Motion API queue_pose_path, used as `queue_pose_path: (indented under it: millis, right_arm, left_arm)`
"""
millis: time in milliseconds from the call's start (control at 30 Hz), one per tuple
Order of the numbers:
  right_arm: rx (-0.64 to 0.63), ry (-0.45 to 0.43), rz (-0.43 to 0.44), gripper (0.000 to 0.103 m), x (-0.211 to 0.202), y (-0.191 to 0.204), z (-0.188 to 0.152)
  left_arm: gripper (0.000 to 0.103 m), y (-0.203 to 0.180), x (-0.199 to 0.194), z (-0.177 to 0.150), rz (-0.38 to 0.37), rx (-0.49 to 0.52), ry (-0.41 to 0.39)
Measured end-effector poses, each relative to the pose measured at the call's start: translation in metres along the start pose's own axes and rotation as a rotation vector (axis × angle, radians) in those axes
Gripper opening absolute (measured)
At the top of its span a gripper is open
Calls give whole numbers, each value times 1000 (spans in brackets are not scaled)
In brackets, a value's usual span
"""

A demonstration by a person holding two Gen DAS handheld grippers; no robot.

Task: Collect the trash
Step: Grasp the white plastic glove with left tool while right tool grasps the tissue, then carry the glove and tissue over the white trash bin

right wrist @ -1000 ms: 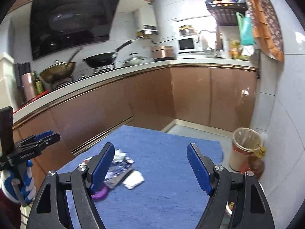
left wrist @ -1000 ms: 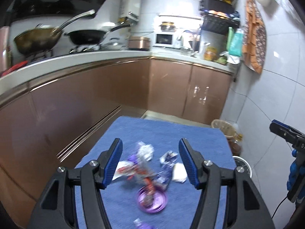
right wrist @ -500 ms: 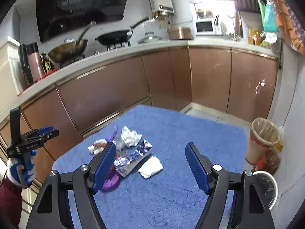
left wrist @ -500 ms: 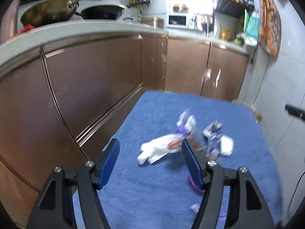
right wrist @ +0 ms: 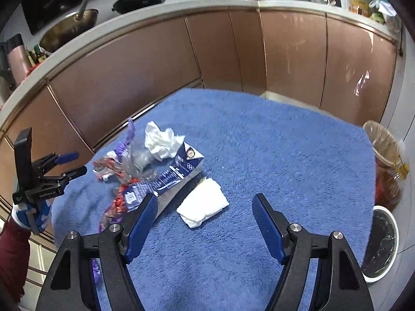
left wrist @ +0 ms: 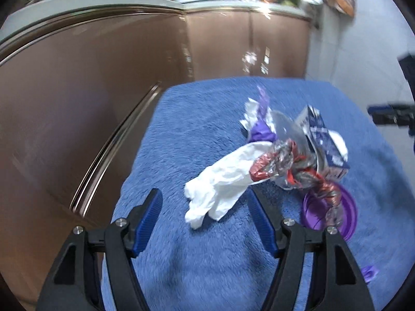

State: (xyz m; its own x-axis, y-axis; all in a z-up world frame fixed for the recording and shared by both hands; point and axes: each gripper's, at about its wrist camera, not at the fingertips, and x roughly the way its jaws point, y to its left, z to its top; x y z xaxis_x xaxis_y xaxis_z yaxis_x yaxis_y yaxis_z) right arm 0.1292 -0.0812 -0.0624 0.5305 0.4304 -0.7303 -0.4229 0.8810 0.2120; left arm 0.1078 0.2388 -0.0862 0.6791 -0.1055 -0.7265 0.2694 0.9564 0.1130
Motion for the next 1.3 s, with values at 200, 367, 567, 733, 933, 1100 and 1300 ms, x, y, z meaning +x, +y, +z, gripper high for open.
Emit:
queue_pose_path:
  millis: [200, 367, 567, 733, 933, 1100, 1300]
  right_arm:
    - [3, 50, 4, 73, 28, -4, 4]
    - [-18, 80, -1, 73, 48, -4, 10]
    - [-32, 132, -10, 69, 78, -5, 12]
    - [-56, 173, -12, 54, 96, -2, 5]
    - [-85, 178, -9, 15, 93, 4, -7]
    - [-79, 146, 5, 8, 71, 4, -15]
    - [-75, 95, 16, 7, 31, 5, -24]
  left_arm:
    - [66, -10, 31, 15, -28, 88, 26]
    - [61, -12, 52, 18, -70, 90, 64]
    - [32, -10, 65, 8, -100, 37, 102]
    - [16, -5, 55, 0, -135, -36, 97]
    - [13, -7, 35, -17, -131, -95, 92]
    - [12, -5, 11, -29, -99, -140, 75]
    - [12, -1, -27, -30, -62, -205, 22]
